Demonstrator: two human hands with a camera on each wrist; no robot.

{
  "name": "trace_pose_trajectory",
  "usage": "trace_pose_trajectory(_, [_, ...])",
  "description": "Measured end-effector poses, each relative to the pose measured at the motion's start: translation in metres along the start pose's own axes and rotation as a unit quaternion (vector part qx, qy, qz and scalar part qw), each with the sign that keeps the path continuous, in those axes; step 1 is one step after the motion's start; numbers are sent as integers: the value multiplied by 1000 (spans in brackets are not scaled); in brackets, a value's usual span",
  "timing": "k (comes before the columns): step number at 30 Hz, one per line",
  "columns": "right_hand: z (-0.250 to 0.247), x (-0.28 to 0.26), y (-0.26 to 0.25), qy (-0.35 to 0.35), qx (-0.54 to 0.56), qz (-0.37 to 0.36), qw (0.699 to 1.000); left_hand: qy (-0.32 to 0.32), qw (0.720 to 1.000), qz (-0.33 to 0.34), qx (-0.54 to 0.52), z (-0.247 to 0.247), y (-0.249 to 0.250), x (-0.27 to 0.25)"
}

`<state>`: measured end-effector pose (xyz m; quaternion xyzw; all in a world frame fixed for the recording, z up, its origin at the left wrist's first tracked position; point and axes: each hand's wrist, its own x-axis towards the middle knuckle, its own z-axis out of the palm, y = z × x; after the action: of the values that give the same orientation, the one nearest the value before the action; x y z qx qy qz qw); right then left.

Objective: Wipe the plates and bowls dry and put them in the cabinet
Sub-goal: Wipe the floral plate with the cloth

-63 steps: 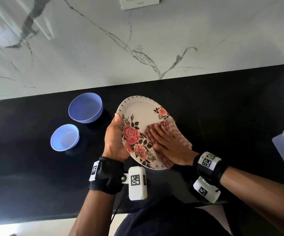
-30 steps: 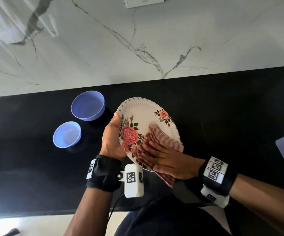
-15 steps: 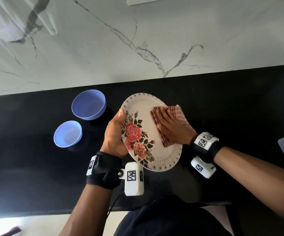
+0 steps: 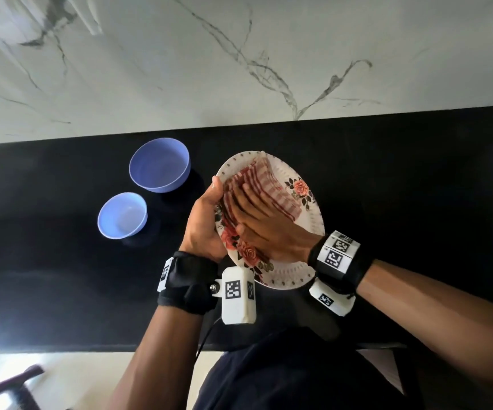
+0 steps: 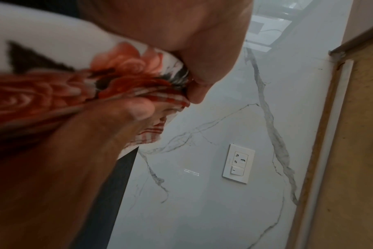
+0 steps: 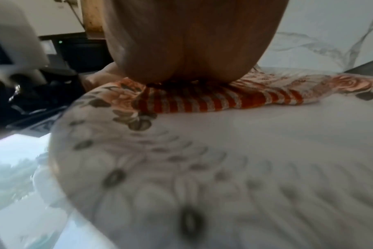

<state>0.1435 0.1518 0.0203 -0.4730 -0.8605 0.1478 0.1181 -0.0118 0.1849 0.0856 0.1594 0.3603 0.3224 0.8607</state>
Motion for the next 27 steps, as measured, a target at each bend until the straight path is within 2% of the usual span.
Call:
trace_pose_trajectory(5, [-1, -39, -12, -32, -53, -115, 991, 13, 999, -21, -24, -4, -1, 2])
trace_pose_trajectory(8, [0, -59, -13, -104, 9, -87, 991, 0, 999, -32, -15, 0, 0, 1])
trace_pose_trajectory(11, [-4, -58, -10, -88, 13, -86, 992, 1, 1000, -26, -3, 4, 1, 1])
trace_pose_trajectory(14, [-5, -43, -2, -36, -7, -84, 996, 3, 1000, 0, 13, 11, -1, 0])
trace_pose_trajectory(17, [-4, -18, 3, 23, -43, -50, 998, -18, 999, 15, 33, 21, -3, -4])
trace_pose_trajectory(21, [-12, 8, 2, 84, -28, 16, 996, -12, 997, 26, 66, 20, -3, -4])
trace_pose_trajectory(27, [-19, 35, 22, 69, 47, 99, 992, 4, 997, 48, 56, 10, -8, -1])
